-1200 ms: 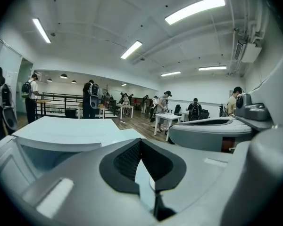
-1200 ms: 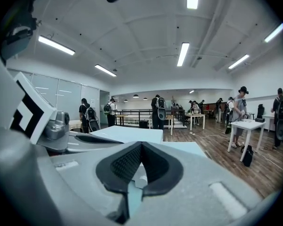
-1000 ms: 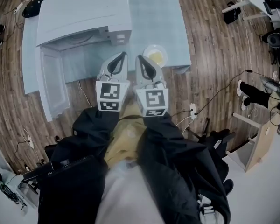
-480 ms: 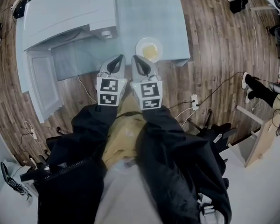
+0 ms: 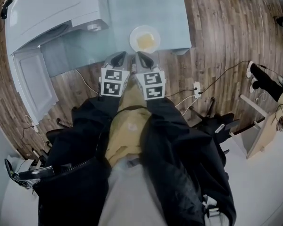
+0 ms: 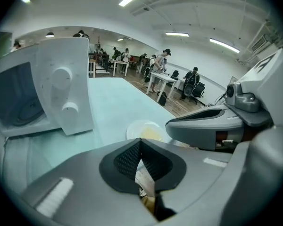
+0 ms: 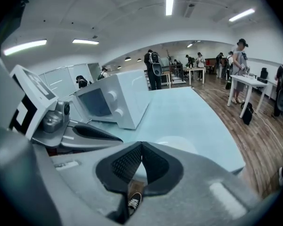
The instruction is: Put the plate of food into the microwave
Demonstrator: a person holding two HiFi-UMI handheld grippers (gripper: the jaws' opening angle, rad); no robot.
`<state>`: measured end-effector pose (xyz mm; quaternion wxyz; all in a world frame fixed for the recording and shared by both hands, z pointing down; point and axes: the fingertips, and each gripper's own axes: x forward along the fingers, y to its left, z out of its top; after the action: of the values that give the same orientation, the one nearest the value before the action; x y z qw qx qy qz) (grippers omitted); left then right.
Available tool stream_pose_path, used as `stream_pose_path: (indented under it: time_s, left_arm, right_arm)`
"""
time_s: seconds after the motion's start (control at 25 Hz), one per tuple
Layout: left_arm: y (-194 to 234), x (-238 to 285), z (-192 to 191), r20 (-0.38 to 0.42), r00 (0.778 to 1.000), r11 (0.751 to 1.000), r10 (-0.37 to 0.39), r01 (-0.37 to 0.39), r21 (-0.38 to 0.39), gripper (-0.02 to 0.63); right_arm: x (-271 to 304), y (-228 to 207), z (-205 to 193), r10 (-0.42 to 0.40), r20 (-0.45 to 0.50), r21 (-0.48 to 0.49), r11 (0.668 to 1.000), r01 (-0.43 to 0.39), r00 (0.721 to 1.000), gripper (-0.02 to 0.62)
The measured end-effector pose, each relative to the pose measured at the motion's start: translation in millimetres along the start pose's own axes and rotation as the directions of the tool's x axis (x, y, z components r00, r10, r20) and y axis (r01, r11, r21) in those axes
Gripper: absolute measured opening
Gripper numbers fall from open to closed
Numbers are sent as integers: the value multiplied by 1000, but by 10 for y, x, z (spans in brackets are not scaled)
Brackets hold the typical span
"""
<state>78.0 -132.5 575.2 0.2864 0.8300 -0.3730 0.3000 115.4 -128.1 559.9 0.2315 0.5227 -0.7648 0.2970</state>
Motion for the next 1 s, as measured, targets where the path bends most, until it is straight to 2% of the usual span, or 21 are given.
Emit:
stream_pose_path:
  time_s: [0.24, 0.32, 0.6, 0.84, 1.0]
  left_arm:
    - [-4, 156, -177, -51, 999, 1000, 4, -5, -16, -3]
    - [12, 181, -220, -62, 998, 999, 7, -9, -32, -3]
    - [50, 277, -320, -88, 996, 999, 17, -21, -49, -3]
    - [63, 345, -369, -107, 994, 998, 14, -20, -54, -3]
    - [67, 400, -357, -115, 993, 998, 11, -17, -53, -3]
  right_arm:
    - [134, -304, -357, -28, -78, 24, 999, 30, 997, 7]
    - [190, -383, -483, -32, -112, 58, 998, 39, 993, 72]
    - [306, -677, -852, -69, -197, 212, 971, 112, 978, 128]
    - [366, -829, -1132, -67, -229, 416, 895, 160, 971, 143]
    - [402, -838, -1187, -38, -203, 523, 841, 141, 979, 143]
